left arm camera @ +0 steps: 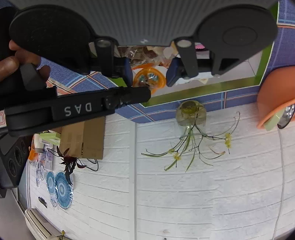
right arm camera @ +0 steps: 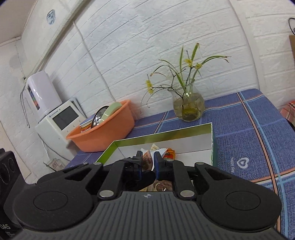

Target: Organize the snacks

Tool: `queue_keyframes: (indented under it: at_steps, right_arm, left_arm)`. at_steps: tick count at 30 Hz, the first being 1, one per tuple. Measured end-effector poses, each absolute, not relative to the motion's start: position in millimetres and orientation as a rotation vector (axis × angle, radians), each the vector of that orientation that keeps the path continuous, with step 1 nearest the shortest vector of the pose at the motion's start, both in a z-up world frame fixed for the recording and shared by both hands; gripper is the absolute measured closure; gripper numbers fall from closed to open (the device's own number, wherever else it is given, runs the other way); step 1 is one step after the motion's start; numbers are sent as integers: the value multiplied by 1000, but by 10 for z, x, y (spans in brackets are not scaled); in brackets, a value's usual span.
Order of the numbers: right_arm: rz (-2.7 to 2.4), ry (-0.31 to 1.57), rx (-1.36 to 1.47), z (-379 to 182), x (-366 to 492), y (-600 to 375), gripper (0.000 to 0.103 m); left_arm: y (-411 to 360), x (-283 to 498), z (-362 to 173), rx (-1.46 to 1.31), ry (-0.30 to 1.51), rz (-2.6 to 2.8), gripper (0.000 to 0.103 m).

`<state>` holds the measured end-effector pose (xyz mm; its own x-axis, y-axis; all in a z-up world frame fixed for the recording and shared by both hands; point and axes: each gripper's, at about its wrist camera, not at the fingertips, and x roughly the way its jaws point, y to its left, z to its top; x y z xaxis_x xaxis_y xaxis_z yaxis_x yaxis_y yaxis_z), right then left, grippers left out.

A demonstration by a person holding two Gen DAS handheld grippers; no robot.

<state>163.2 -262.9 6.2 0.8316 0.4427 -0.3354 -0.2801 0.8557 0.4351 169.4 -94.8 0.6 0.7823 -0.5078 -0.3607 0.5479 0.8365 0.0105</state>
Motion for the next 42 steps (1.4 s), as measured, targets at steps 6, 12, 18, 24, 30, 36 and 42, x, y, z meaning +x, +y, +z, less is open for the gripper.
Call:
queue_keyframes:
  at_steps: [6,12,18,24,30,36,42]
  right_arm:
    - [336,394,394,51,1569,-2663,11]
    - [303,381,426,48,1522,-2681,7]
    - [125,305,380,77,1353,-2562,0]
    - [-68,227,110,154,1071,-2264,0]
    - [-87,331,89,163,677,-2109,0]
    - [-71,302,124,70,196,-1957,0]
    - [-83,260,92,-127,29,-1751,0]
  left_arm:
    - [-864,1680,-13,108,334,-527,50]
    - [-785,1631,-9,89,326,-494,35]
    - [-672,1478,48,101,290,-371,10]
    - [-379,1268,144,52,324,-287,10]
    - [30,995,161,-21,451,-203,10]
    - [285,622,132,-63,413,-62,10]
    - [273,454,80,-42,379,41,10]
